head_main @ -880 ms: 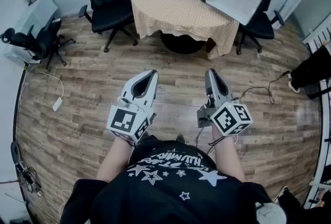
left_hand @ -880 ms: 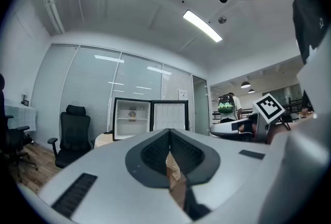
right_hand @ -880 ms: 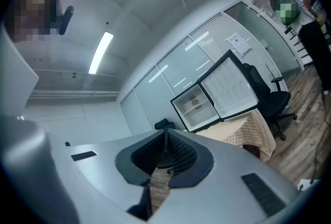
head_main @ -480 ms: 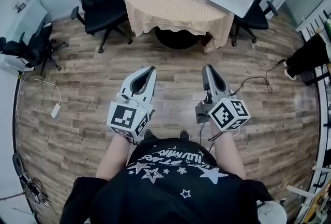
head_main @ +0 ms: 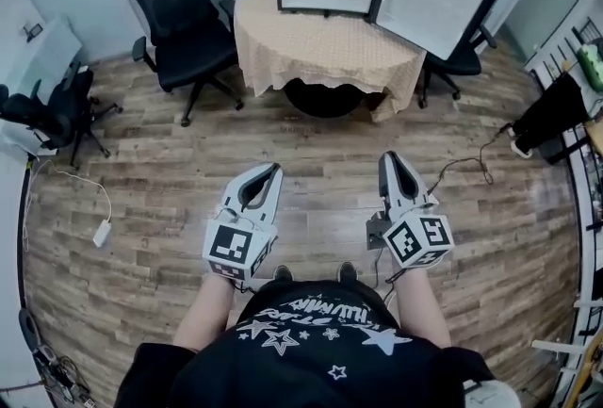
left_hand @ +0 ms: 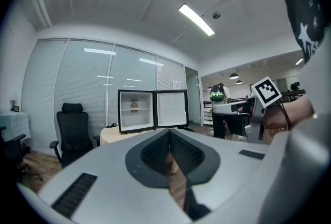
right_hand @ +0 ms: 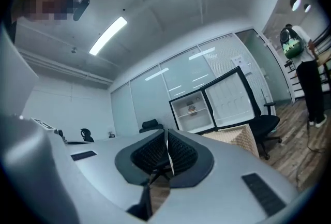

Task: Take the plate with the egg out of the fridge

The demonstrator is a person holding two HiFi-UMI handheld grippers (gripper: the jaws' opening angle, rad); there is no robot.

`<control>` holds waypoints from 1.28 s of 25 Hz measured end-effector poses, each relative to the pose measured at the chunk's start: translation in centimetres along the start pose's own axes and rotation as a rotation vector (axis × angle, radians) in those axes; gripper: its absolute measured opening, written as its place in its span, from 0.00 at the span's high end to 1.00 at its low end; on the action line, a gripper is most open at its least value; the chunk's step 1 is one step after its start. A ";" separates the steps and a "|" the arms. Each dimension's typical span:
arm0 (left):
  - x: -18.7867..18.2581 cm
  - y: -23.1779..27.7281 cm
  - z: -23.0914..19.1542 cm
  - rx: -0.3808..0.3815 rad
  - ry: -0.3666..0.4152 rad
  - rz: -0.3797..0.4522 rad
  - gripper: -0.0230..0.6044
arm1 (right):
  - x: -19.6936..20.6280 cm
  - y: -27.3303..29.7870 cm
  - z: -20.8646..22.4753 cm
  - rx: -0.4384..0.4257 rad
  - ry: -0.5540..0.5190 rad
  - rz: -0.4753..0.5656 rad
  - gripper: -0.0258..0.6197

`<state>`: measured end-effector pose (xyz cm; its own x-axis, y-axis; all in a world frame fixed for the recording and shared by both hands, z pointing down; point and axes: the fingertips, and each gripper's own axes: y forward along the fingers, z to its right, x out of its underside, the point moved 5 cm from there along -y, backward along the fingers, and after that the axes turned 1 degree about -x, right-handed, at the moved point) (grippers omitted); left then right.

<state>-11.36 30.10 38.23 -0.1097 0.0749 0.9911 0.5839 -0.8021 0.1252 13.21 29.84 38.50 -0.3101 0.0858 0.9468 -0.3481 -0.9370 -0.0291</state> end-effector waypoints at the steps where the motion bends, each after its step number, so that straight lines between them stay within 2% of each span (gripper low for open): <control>1: 0.3 -0.5 -0.7 0.009 -0.015 -0.003 0.95 | 0.4 0.1 -0.5 0.016 -0.011 -0.005 0.90; 7: 1.8 -2.6 -4.1 0.053 -0.077 -0.016 0.95 | 2.7 -0.4 -3.1 0.106 0.014 -0.017 0.90; 13: 2.4 -2.9 -6.0 0.059 -0.114 -0.016 0.95 | 3.2 0.2 -2.9 0.168 0.048 -0.012 0.90; 18: 2.0 -3.0 -7.8 0.031 -0.111 0.002 0.95 | 3.3 3.1 -3.1 0.137 0.038 -0.028 0.90; 25: 3.4 -3.0 -10.9 -0.058 -0.160 -0.025 0.95 | 3.9 7.4 -3.4 0.081 0.050 -0.053 0.90; 32: 3.3 0.9 -11.7 -0.066 -0.161 -0.029 0.95 | 4.2 10.3 -0.8 0.067 0.083 -0.066 0.90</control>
<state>-20.59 22.73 41.06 0.0073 0.1883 0.9821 0.5278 -0.8349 0.1561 7.65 20.83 41.91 -0.3613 0.1729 0.9163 -0.3110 -0.9487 0.0564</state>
